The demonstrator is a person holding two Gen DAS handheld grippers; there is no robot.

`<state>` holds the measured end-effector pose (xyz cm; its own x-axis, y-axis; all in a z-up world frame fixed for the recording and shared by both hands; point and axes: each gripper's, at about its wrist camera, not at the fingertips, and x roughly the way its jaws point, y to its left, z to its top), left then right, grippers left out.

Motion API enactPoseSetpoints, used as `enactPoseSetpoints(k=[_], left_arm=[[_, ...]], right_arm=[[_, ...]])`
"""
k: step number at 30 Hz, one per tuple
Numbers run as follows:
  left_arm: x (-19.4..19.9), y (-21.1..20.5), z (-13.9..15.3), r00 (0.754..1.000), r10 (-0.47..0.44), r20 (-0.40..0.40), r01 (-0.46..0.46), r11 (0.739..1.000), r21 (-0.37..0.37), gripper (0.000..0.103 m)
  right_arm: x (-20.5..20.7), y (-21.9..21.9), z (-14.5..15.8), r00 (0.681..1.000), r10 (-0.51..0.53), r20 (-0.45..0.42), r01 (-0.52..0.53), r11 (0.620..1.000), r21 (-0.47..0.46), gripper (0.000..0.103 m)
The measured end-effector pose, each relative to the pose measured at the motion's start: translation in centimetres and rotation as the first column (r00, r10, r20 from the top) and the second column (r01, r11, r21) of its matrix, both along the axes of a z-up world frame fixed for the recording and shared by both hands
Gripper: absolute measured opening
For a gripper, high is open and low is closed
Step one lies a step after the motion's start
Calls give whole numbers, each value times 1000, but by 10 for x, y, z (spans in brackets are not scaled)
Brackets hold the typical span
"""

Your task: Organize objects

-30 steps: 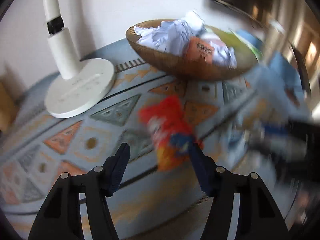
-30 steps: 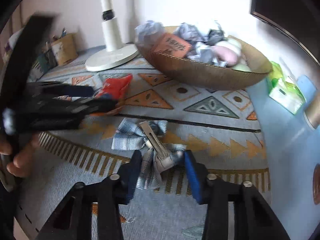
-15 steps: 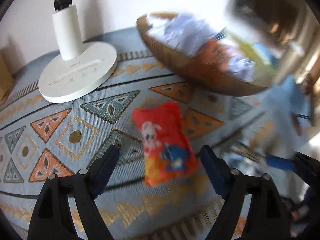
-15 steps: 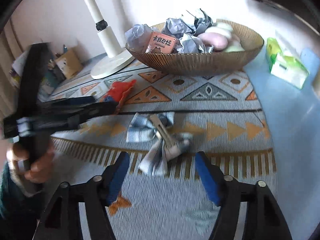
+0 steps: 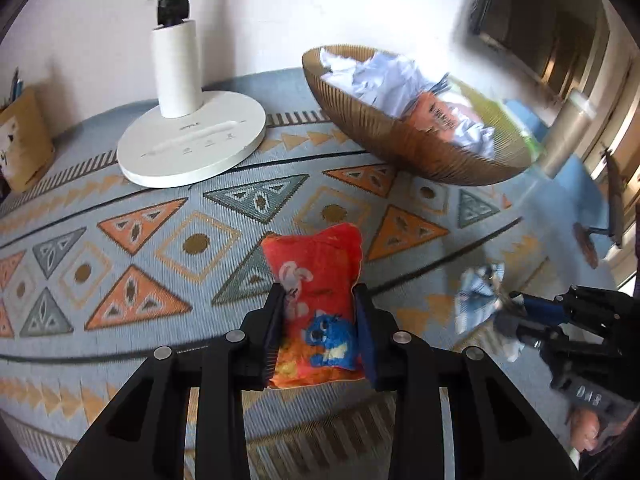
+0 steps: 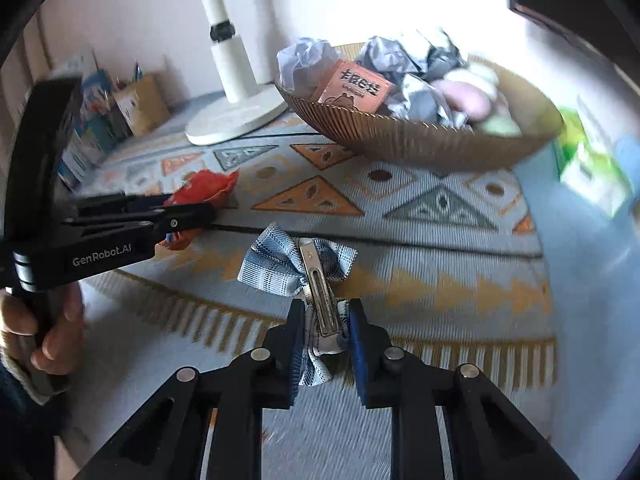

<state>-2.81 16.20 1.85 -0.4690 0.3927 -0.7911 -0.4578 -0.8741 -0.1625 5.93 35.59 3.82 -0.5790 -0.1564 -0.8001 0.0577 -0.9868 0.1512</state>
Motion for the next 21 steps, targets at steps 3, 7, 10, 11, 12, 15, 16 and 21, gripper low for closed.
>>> enactPoseSetpoints(k=[3,7,10,11,12,15,16,21], left_arm=[[8,-3,17,999,-38,-13,39,994,104,30],[1,22,53,995,-54,-84,65,989,134,30],[-19,54,85,985,-60,-160,84,985,152,30],[-25,62,91,983,-59,-172,87,984,154,30],[-32,70,96,981,-59,-183,89,984,157,30],[-65,95,105,980,-57,-189,89,983,162,30],[-73,100,106,980,-52,-191,84,984,160,30],[-130,121,106,986,-29,-164,52,989,136,30]], right_arm=[[13,21,23,998,-50,-45,48,998,-41,19],[13,62,78,977,-158,-146,149,986,-75,19],[-5,89,113,947,-250,-202,235,967,-97,19],[-14,96,120,936,-278,-215,262,960,-100,19],[-22,102,125,927,-302,-221,287,953,-96,19],[-50,118,132,906,-358,-226,340,933,-115,19],[-61,123,133,902,-370,-222,349,928,-129,19],[-112,133,121,901,-388,-194,359,918,-166,20]])
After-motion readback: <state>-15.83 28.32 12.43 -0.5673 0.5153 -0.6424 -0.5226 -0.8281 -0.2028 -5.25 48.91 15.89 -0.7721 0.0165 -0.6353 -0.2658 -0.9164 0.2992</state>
